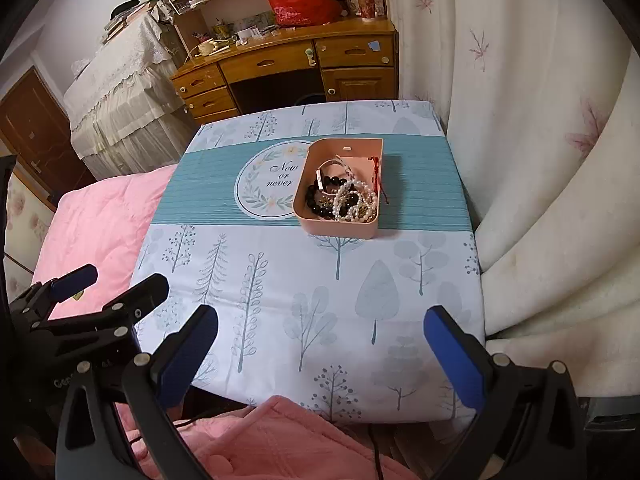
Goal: Organize jewelry
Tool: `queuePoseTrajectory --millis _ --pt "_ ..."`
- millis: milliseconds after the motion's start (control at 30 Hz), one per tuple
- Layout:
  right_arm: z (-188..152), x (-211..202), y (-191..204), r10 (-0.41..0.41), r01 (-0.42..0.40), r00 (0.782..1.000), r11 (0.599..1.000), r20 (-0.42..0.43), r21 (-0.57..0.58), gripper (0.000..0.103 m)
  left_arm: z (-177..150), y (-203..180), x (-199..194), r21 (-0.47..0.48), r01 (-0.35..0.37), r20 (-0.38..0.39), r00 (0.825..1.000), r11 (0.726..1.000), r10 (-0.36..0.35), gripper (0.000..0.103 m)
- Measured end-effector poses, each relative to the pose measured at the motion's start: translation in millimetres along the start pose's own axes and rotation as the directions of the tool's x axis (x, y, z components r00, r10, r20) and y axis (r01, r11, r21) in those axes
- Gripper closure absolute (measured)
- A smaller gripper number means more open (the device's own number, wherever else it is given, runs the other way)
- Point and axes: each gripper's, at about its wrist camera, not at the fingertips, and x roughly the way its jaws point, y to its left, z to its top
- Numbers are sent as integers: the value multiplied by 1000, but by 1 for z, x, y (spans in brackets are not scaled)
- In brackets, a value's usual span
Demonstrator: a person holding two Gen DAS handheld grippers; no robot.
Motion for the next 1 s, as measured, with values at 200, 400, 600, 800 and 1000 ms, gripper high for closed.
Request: queuePoseTrajectory --millis 200,400,600,800,1000 --pt "3 0 -2 -2 2 1000 1000 -6 -6 0 1 1 -1 -2 -3 2 1000 1000 3 1" --pt "4 3 -3 -4 4 1000 1000 -10 2 0 3 0 0 3 -5 5 1000 1000 5 1" --pt "3 5 -5 -7 7 1000 1000 -18 13 0 5 -2 2 9 -3 -2 1000 1000 3 1" --pt "3 6 -7 -12 13 1000 1000 -20 26 0 6 -3 4 18 1 0 1000 1000 -1 1" --pt "4 8 -7 -10 11 1000 999 -22 39 0 8 -2 4 21 13 9 1000 1000 -13 1"
